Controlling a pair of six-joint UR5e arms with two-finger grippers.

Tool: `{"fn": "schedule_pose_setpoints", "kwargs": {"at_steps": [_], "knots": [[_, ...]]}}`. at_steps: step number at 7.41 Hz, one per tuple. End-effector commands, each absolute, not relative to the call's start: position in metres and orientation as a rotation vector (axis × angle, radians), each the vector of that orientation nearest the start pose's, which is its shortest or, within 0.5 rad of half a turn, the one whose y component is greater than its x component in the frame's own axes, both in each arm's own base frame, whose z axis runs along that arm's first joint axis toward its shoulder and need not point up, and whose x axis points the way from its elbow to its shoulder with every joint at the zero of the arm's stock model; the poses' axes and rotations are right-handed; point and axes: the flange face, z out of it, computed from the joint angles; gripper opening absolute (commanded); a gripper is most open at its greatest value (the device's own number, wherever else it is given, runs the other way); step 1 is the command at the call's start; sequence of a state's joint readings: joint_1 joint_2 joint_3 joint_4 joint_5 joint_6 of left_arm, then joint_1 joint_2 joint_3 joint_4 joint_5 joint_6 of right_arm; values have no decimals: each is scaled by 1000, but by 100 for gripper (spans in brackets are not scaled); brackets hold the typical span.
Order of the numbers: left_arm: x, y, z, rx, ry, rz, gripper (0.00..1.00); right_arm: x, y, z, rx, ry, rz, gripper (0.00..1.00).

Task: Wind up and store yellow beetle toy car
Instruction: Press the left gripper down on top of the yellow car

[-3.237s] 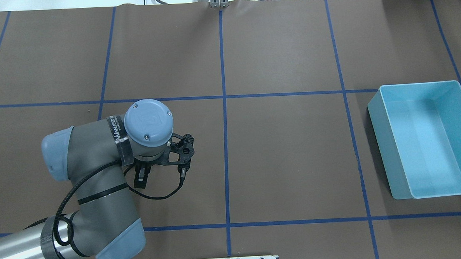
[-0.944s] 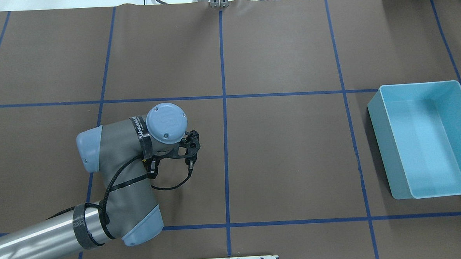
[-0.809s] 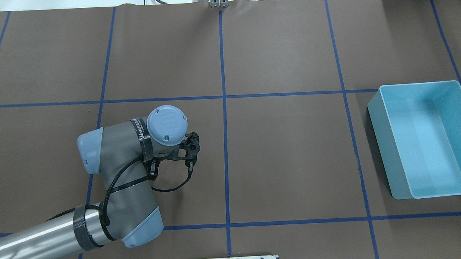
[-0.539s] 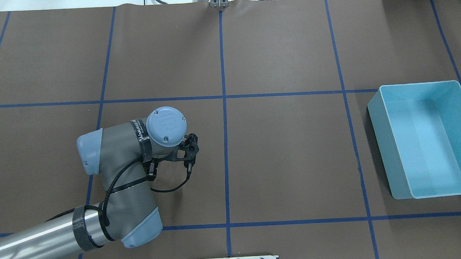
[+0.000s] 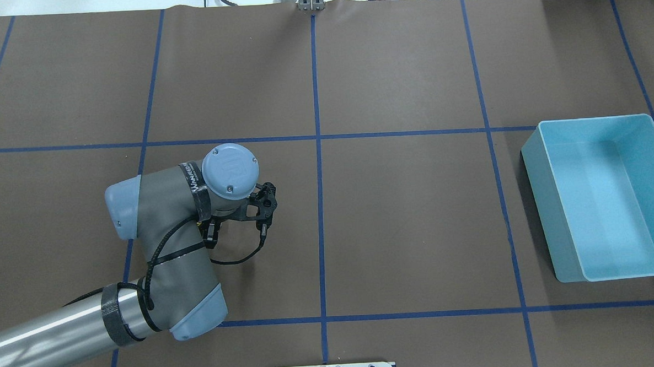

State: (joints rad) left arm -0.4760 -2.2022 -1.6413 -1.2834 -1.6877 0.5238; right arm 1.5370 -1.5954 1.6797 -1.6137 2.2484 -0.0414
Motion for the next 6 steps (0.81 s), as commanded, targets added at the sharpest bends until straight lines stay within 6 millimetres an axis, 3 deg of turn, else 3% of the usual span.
{"fn": "schedule_pose_setpoints", "kwargs": {"at_steps": [1, 2, 6], "knots": [[550, -423, 302, 416, 260, 1612, 93, 55, -485, 628, 42, -676, -86, 100], [550, -423, 302, 414, 264, 1610, 88, 55, -485, 629, 41, -676, -86, 100], [553, -420, 303, 395, 301, 1610, 87, 55, -486, 629, 40, -677, -83, 100]]}}
